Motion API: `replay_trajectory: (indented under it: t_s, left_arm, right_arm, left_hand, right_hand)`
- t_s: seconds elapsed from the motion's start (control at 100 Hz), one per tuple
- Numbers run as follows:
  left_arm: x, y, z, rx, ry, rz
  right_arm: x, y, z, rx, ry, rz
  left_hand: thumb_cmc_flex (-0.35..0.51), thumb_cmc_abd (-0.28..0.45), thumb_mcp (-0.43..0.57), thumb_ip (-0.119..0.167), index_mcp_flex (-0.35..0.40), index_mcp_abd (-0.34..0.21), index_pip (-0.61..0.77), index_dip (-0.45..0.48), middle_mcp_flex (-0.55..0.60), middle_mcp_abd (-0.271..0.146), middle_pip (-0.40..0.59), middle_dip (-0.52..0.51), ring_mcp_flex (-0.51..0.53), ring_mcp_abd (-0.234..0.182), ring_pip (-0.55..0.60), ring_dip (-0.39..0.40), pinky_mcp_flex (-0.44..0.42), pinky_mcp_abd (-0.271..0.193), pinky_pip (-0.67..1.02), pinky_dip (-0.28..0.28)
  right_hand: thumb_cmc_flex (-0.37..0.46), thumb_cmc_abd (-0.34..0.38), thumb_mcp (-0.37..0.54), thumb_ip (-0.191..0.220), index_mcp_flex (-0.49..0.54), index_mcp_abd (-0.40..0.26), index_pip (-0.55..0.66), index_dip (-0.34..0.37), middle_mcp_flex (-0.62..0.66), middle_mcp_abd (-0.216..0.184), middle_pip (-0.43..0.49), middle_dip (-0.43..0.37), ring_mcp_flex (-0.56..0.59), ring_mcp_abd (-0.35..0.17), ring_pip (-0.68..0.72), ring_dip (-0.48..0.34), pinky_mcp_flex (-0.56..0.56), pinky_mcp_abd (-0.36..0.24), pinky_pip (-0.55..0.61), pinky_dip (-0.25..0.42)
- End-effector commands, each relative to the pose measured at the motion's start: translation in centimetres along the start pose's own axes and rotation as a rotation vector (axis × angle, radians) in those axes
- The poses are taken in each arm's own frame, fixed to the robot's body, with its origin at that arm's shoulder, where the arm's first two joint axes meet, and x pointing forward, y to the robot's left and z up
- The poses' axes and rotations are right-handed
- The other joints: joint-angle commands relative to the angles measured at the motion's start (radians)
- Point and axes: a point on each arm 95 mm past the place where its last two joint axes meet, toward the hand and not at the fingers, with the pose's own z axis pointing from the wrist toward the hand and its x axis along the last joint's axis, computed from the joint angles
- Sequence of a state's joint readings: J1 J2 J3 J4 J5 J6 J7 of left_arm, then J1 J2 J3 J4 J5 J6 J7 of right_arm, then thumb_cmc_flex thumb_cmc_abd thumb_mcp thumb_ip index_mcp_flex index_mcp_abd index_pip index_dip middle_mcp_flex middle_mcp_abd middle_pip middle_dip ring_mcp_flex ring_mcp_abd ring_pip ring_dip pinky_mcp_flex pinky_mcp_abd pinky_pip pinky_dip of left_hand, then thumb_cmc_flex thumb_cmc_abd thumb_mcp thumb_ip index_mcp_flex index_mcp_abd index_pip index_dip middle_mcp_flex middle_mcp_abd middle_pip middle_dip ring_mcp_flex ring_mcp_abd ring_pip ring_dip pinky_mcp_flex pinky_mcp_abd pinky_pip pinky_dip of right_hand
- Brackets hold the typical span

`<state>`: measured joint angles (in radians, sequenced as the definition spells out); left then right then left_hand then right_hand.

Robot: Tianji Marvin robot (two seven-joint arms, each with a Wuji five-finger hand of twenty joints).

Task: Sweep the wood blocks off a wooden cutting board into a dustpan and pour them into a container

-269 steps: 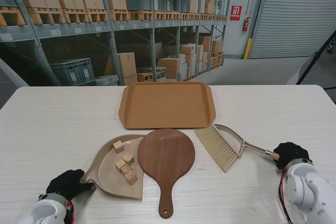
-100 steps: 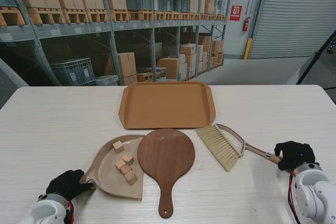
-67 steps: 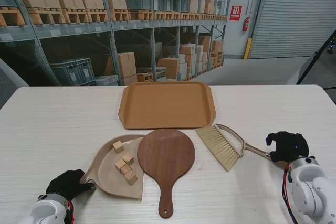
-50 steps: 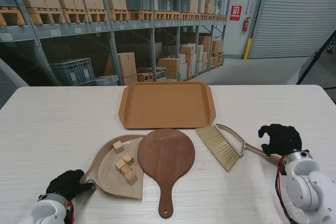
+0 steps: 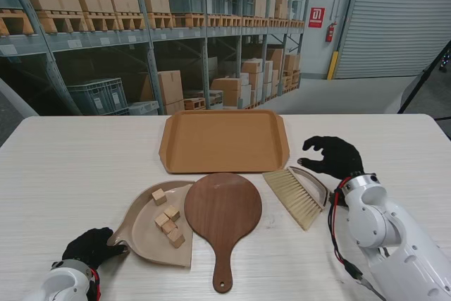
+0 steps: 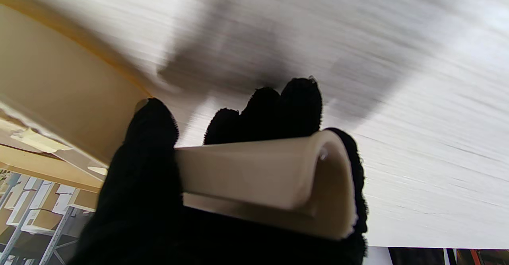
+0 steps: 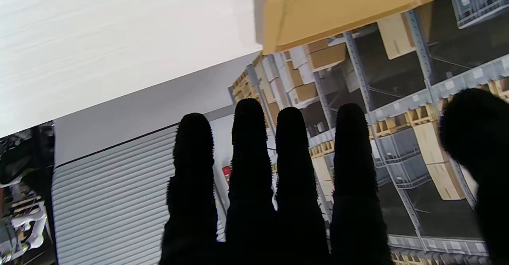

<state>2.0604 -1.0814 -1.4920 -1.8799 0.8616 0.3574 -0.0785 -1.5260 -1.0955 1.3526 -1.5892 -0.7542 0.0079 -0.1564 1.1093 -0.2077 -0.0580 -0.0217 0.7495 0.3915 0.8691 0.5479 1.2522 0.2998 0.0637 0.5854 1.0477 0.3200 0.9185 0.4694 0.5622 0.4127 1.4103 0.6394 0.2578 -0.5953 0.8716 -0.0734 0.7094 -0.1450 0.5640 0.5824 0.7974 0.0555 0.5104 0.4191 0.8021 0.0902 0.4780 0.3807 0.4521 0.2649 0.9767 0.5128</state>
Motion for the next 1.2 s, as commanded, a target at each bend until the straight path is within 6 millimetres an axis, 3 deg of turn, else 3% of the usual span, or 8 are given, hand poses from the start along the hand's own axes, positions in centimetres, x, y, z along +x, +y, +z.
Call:
replay_trajectory:
  t_s: [0.0, 0.15, 0.62, 0.92, 1.19]
  left_arm:
    - [0.3, 0.2, -0.1, -0.020, 0.002, -0.008]
    - [0.2, 0.3, -0.1, -0.020, -0.002, -0.011]
    - [-0.2, 0.4, -0.4, -0.014, -0.022, -0.015]
    - [-0.7, 0.1, -0.8, -0.002, -0.039, -0.015]
    - [-1.6, -0.2, -1.6, 0.000, -0.037, -0.029]
  right_arm:
    - [1.6, -0.2, 0.6, 0.006, 0.029, 0.033]
    - [3.2, -1.7, 2.0, 0.016, 0.069, 0.172]
    - [5.1, -9.8, 2.8, 0.184, 0.139, 0.439]
    - [6.1, -11.3, 2.5, 0.220, 0.121, 0.508]
    - [5.8, -11.6, 2.2, 0.235, 0.105, 0.504]
  left_hand:
    - [0.127, 0.146, 0.055, -0.001, 0.070, -0.033, 0.024, 0.012, 0.005, -0.221, 0.958, 0.008, 0.031, -0.104, 0.033, 0.010, -0.041, -0.021, 0.009, 0.012]
    - [0.127, 0.147, 0.054, 0.000, 0.070, -0.033, 0.023, 0.015, 0.006, -0.222, 0.961, 0.009, 0.031, -0.105, 0.035, 0.010, -0.040, -0.021, 0.009, 0.014]
    - [0.127, 0.150, 0.053, 0.000, 0.068, -0.032, 0.020, 0.018, 0.003, -0.219, 0.965, 0.008, 0.028, -0.102, 0.037, 0.010, -0.047, -0.022, 0.005, 0.021]
    - [0.126, 0.154, 0.053, 0.000, 0.067, -0.033, 0.019, 0.020, -0.001, -0.218, 0.970, 0.010, 0.024, -0.101, 0.039, 0.011, -0.053, -0.022, 0.004, 0.024]
    - [0.126, 0.161, 0.053, 0.001, 0.060, -0.032, 0.017, 0.024, -0.009, -0.215, 0.989, 0.019, 0.015, -0.099, 0.049, 0.017, -0.072, -0.025, 0.001, 0.030]
  right_hand:
    - [-0.054, 0.049, -0.034, 0.033, -0.035, 0.028, -0.025, -0.017, -0.012, 0.021, -0.029, -0.022, -0.014, 0.013, -0.031, -0.019, -0.023, 0.044, -0.028, 0.007]
    - [-0.100, 0.126, -0.100, 0.035, -0.027, 0.057, -0.032, -0.028, -0.004, 0.027, -0.047, -0.036, -0.013, 0.012, -0.059, -0.027, -0.029, 0.048, -0.068, -0.010]
    - [-0.181, 0.174, -0.142, 0.038, -0.086, 0.056, -0.051, -0.050, -0.103, 0.023, -0.101, -0.097, -0.094, -0.019, -0.167, -0.084, -0.062, 0.016, -0.180, -0.049]
    - [-0.190, 0.178, -0.136, 0.037, -0.112, 0.064, -0.040, -0.063, -0.125, 0.023, -0.086, -0.113, -0.102, -0.014, -0.158, -0.092, -0.062, 0.019, -0.179, -0.043]
    - [-0.172, 0.179, -0.138, 0.037, -0.092, 0.064, -0.022, -0.068, -0.121, 0.025, -0.068, -0.111, -0.093, -0.007, -0.141, -0.086, -0.057, 0.026, -0.163, -0.028]
